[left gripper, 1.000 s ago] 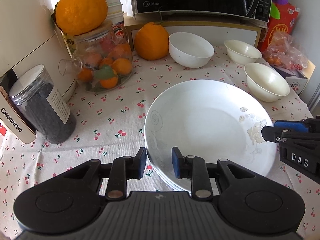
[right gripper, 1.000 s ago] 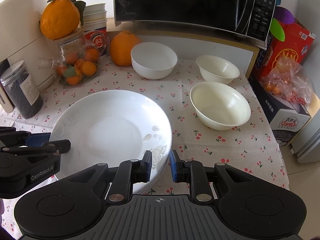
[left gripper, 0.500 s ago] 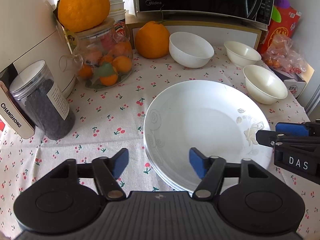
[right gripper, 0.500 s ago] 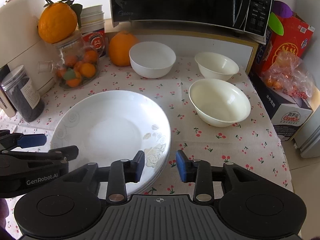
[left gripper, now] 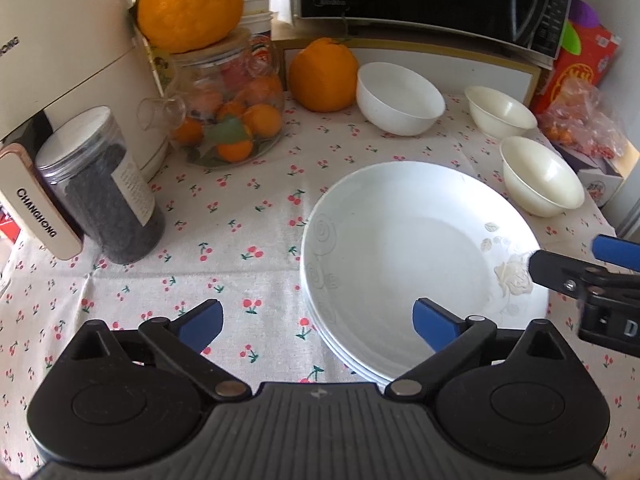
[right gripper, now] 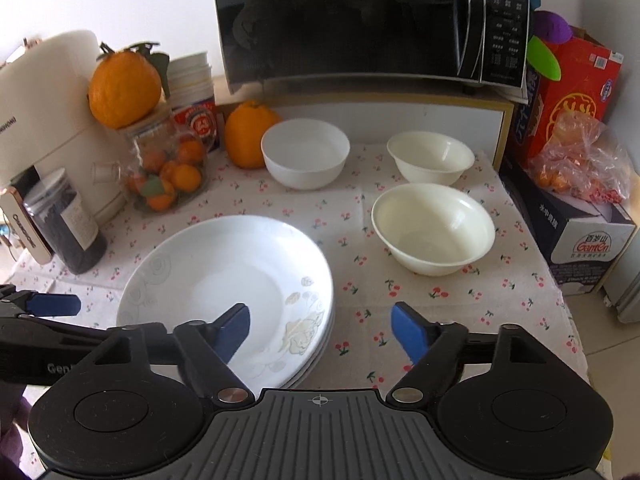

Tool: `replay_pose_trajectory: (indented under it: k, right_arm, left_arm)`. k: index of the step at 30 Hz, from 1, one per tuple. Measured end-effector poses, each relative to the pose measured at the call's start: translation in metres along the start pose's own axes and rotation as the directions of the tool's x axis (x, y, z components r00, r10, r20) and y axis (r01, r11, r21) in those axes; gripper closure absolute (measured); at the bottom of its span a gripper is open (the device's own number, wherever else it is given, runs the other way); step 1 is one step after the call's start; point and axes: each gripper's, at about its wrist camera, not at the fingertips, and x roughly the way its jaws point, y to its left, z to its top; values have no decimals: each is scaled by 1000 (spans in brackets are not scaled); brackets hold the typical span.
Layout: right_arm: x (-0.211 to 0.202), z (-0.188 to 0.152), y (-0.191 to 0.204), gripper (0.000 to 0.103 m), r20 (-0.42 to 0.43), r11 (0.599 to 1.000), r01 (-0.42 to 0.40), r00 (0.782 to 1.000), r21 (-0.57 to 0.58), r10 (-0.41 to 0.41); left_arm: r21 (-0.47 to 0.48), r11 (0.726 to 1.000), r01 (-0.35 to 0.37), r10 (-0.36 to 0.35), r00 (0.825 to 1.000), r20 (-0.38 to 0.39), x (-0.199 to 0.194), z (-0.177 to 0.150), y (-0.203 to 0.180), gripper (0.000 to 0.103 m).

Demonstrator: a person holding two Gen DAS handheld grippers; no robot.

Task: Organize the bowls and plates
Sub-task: 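Move the open left gripper to the white bowl beside the orange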

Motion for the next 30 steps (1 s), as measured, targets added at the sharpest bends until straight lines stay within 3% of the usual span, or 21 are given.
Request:
replay_pose_trajectory:
  k: [4,9,15,21,30]
  right_arm:
    - [-4,2,-5,17,20,1000,-10,1000,26,10]
    - [-4,19,-18,16,31,990,-31,999,139,27]
    - [7,47,-31,16,59,980,-59,997,191,49]
    - [31,74,-40,16,71,979,-75,995,189,63]
    - [80,116,-58,16,72,943,-141,990,301,125]
  left_arm:
    - [-24,1000,-13,13,1000,13,-4,4,3,1]
    - [-44,998,-51,52,999,14,-7,15,1,1]
    - [-53,993,-103,107,991,81,-6,39,0,1]
    - [-117,990,-81,91,993,80,11,70,-1,1]
    - [-196,981,-8,31,993,116,41,110,-9,1]
